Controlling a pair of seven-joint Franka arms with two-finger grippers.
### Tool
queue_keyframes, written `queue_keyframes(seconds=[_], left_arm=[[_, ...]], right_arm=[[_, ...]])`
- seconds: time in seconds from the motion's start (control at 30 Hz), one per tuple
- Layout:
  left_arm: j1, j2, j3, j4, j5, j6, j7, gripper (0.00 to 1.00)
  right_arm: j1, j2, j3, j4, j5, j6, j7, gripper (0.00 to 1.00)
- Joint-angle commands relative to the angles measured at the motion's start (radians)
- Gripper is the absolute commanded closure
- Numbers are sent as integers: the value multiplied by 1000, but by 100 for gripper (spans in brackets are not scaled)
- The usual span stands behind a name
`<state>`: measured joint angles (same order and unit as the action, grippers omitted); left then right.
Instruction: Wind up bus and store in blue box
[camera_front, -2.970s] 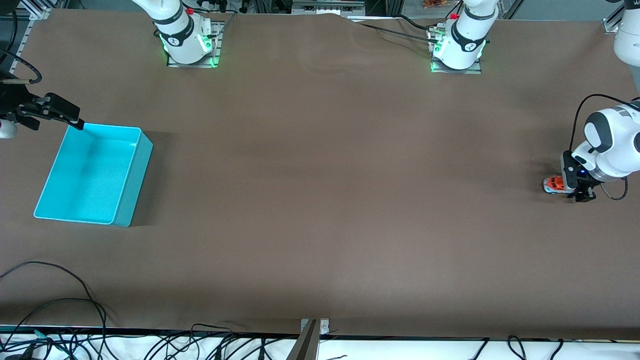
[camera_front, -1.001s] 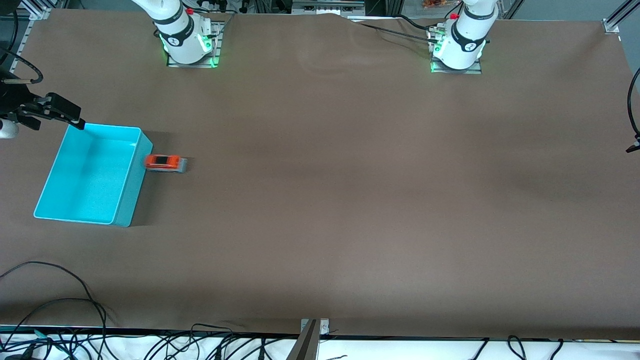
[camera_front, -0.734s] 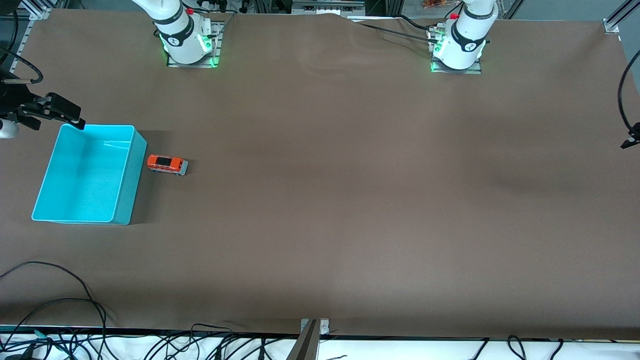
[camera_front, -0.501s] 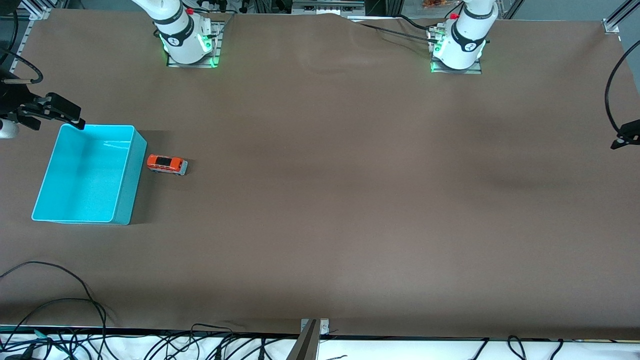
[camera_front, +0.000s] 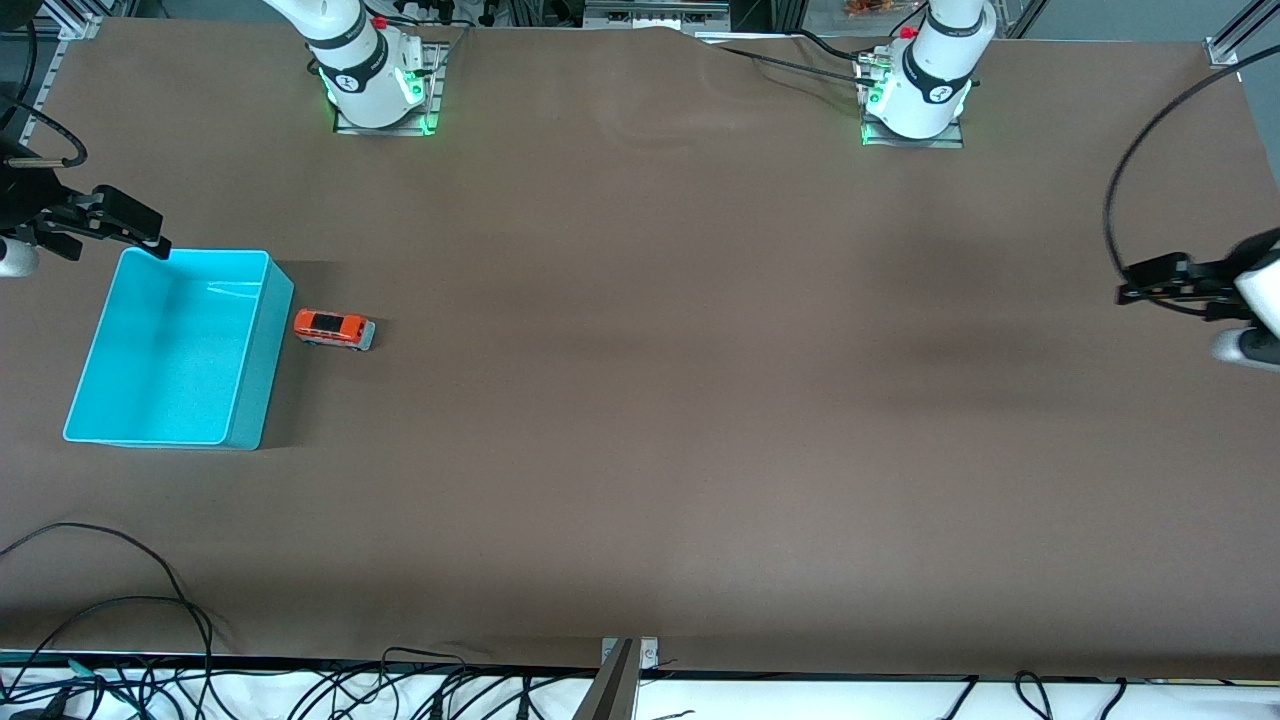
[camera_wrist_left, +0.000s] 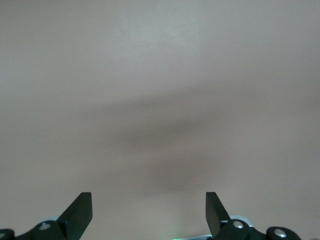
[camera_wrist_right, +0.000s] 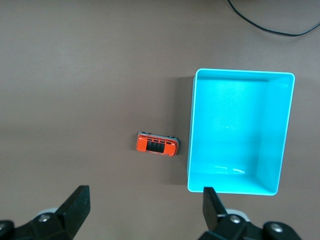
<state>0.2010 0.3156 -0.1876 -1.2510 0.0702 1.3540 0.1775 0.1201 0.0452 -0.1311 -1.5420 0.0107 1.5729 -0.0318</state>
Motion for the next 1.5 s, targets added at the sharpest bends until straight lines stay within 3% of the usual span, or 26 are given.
queue_keyframes(seconds=[0.0, 0.27, 0.47, 0.77, 0.87, 1.03, 1.13, 1.47], left_arm=[[-22, -7, 10, 15, -26, -39, -101, 0], [-22, -7, 16, 15, -29, -42, -102, 0], [-9, -62, 36, -30, -58, -10, -99, 0], [-22, -309, 54, -392, -59, 266, -107, 0], [-52, -339, 65, -432, -61, 283, -113, 0], [-198, -371, 189, -469, -59, 283, -176, 0], [-224, -375, 208, -472, -59, 283, -205, 0], [-215, -354, 209, -443, -59, 261, -204, 0]], right_arm=[[19, 7, 4, 25, 14, -22, 12, 0], [38, 7, -2, 25, 15, -25, 4, 0], [38, 7, -4, 26, 12, -27, 1, 0], [35, 1, -5, 23, 15, -60, -19, 0], [35, 5, -7, 20, 23, -62, -19, 0], [30, 33, -8, 16, 41, -57, -19, 0], [24, 51, -10, 13, 41, -44, -19, 0], [29, 7, -1, -285, 41, 234, -3, 0]])
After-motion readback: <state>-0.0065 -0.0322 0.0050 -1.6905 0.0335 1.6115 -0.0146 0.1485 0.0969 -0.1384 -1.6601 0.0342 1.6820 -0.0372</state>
